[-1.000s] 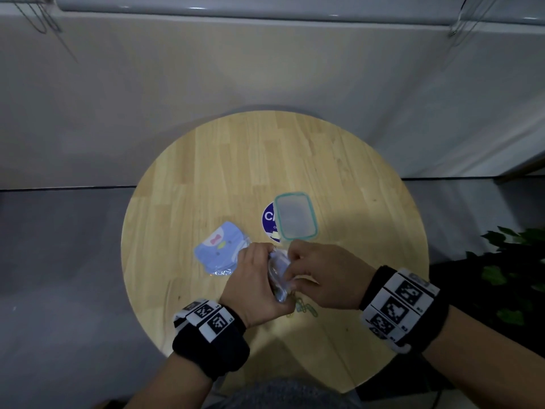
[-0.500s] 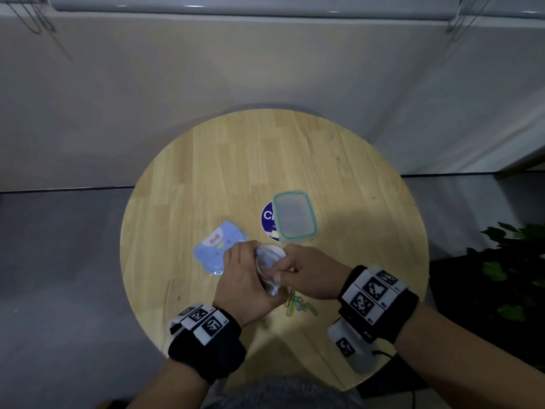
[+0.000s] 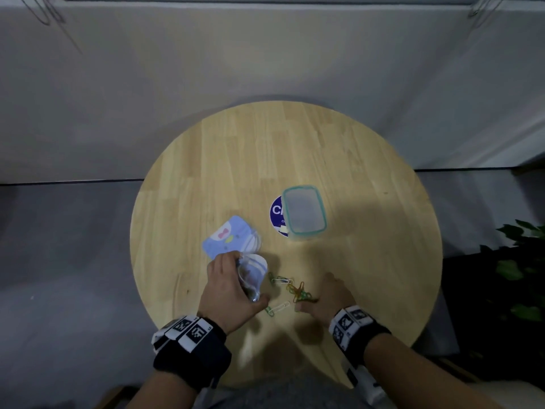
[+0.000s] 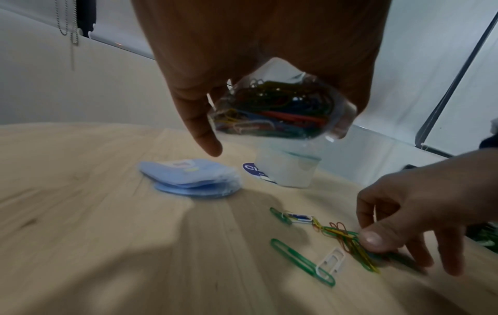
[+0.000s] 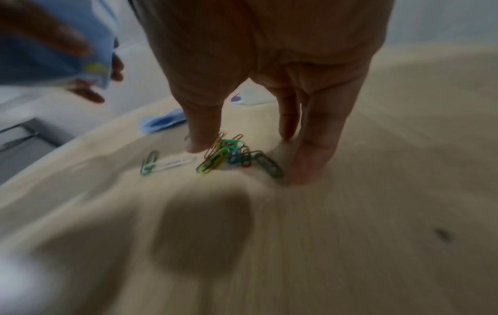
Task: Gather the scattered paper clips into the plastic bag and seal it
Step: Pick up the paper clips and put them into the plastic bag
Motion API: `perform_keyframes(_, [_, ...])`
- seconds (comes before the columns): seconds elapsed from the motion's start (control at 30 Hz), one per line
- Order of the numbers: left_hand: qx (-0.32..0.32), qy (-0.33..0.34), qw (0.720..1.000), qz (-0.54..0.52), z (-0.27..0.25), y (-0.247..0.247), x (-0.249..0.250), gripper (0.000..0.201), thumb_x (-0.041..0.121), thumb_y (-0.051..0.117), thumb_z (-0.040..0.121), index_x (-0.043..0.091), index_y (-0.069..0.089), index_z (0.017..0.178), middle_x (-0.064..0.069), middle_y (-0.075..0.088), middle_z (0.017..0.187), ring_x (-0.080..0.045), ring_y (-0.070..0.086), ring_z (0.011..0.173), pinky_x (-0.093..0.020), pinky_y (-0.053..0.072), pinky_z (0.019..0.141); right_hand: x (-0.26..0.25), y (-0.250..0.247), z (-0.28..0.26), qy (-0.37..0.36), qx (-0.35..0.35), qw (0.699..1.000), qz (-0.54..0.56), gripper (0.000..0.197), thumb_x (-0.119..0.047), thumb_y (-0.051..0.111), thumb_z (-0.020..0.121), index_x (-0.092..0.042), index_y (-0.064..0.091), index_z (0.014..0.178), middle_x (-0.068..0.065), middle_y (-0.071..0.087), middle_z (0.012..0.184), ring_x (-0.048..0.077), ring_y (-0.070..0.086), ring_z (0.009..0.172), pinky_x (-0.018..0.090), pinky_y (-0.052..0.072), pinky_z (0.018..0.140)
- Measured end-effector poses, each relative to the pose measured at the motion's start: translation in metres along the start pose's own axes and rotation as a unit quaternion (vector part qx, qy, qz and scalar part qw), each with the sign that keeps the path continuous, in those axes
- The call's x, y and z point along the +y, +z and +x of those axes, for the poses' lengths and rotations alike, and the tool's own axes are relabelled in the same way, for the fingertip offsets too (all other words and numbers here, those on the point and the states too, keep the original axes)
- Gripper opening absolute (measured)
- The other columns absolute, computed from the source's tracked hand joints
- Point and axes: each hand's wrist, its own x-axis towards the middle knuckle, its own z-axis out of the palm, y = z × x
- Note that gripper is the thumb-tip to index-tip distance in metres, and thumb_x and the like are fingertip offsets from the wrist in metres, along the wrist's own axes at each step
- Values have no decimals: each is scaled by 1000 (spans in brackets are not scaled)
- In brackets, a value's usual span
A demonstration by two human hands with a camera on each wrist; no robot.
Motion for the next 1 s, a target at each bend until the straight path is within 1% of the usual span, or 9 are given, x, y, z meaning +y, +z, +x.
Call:
perform_keyframes(0.17, [-7,-7,1000,18,-5,0,-9,80,47,80,50,11,45,112,6,40,102,-21,43,101,-23,29,83,-27,25,4,-65,50,996,-18,98,-49,81,58,-6,32,131,14,42,130,29,47,119,34,42,96])
perform_keyframes(0.33, [-3,-10,1000,23,-11,-5,-13,80,54,72,48,9,47,109,0,47,102,-24,47,98,-22,28,82,-44,33,5,-135,90,977,-138,50,-16,68,77,-5,43,119,15,49,125,31,48,116,36,40,98])
perform_keyframes(0.43, [-8,-12,999,28,-11,-7,-16,81,52,75,48,9,48,111,1,46,103,-24,46,99,-23,28,83,-38,27,10,-163,83,971,-157,37,-5,59,82,-2,48,118,16,52,124,31,49,116,34,39,99])
perform_keyframes(0.57, [-22,-17,999,22,-11,-5,-12,86,58,61,46,9,45,114,7,37,102,-18,39,99,-24,29,85,-28,13,15,-172,66,977,-105,22,-2,52,84,-3,57,105,17,58,115,33,57,105,32,45,87])
perform_keyframes(0.67, [-26,-21,999,17,-11,0,-13,85,59,63,44,11,46,112,5,40,101,-18,40,96,-24,31,82,-17,7,16,-174,78,981,-31,13,-7,51,85,-5,58,95,17,61,103,35,60,95,32,46,77])
perform_keyframes(0.73, [-38,-24,999,19,-11,3,-14,85,59,65,44,12,45,112,5,40,101,-17,39,96,-24,31,81,-8,9,14,-163,88,982,-18,25,-23,59,84,-7,56,103,12,57,110,33,56,104,34,45,83])
perform_keyframes(0.8, [-45,-21,998,24,-12,5,-14,85,60,64,45,13,44,113,6,39,102,-16,37,97,-25,32,82,-3,15,11,-133,71,988,-37,58,-41,70,74,-10,49,119,8,48,121,28,47,114,36,43,93])
perform_keyframes(0.83, [-46,-17,998,26,-13,5,-13,84,60,64,45,13,44,112,6,38,101,-17,38,97,-26,33,82,-4,19,10,-124,67,988,-56,68,-42,73,71,-9,44,123,9,45,124,28,44,117,36,41,97])
perform_keyframes(1.0, [-50,0,998,31,-13,9,-10,83,60,69,47,14,44,111,6,40,102,-18,39,97,-28,36,83,-20,29,11,-124,98,980,-120,47,-11,59,82,-5,40,125,14,43,132,29,42,123,34,37,102])
